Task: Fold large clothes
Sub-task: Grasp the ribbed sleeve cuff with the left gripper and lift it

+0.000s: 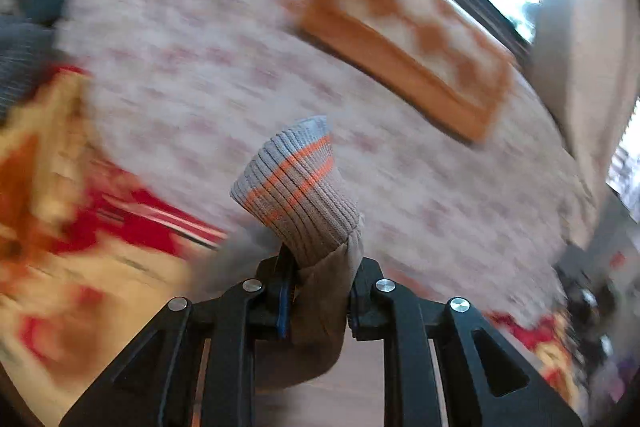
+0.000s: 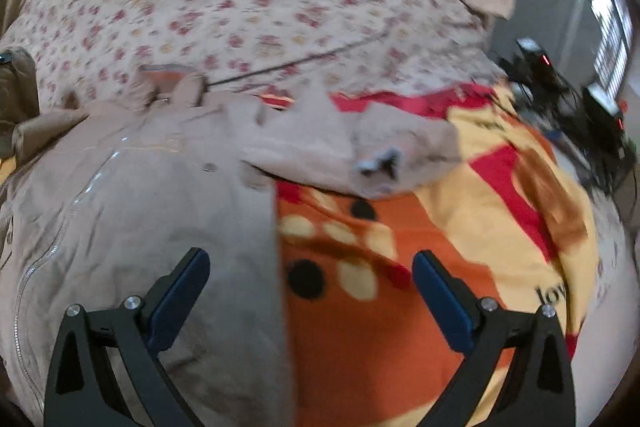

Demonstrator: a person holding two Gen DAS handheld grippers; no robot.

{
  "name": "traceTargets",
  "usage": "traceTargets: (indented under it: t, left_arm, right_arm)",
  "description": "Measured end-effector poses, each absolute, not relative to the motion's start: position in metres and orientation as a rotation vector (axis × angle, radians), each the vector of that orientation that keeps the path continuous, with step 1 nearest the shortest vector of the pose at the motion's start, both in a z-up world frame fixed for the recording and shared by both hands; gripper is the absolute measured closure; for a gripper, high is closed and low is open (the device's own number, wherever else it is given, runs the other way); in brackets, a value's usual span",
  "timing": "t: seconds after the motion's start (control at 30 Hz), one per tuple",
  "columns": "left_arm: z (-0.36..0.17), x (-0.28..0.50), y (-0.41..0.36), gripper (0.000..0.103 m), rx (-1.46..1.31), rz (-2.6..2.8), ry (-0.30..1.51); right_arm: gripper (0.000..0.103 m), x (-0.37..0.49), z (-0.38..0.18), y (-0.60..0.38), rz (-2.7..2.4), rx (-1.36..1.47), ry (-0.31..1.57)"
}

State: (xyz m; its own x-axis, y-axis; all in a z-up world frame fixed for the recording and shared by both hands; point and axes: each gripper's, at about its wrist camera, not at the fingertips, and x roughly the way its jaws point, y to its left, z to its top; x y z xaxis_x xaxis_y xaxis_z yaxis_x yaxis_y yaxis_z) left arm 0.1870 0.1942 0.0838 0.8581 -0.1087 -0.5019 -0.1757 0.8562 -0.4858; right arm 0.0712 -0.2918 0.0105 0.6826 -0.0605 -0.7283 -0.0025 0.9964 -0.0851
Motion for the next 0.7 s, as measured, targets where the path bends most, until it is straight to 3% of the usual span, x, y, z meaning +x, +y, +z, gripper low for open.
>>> traceTargets:
  t: [0.33,0.5,0.6,0.7]
  left_arm:
    - [0.004,0.251,-0.062,0.095,-0.446,-0.182,0.789]
    - [-0.037,0.248,-0.1,0.092,-0.458,-0.155,0.891]
    - [-0.051,0.248,-0.101,0.078,-0.526,-0.179,0.937]
    - [-0.055,0.244,-0.103,0.071,-0.563,-0.248,0.956]
  right_arm:
    - [0.0,0.062,0.005,-0.342,-0.07,0.021,0.838]
    - [0.0,0.06,0.004,-0.353,-0.069,0.042,0.834]
    - [0.0,0.061,0.002,-0.358,-0.063,0.063,0.844]
    - [0.0,0.061,0.004,-0.359,-0.058,0.076,0.836]
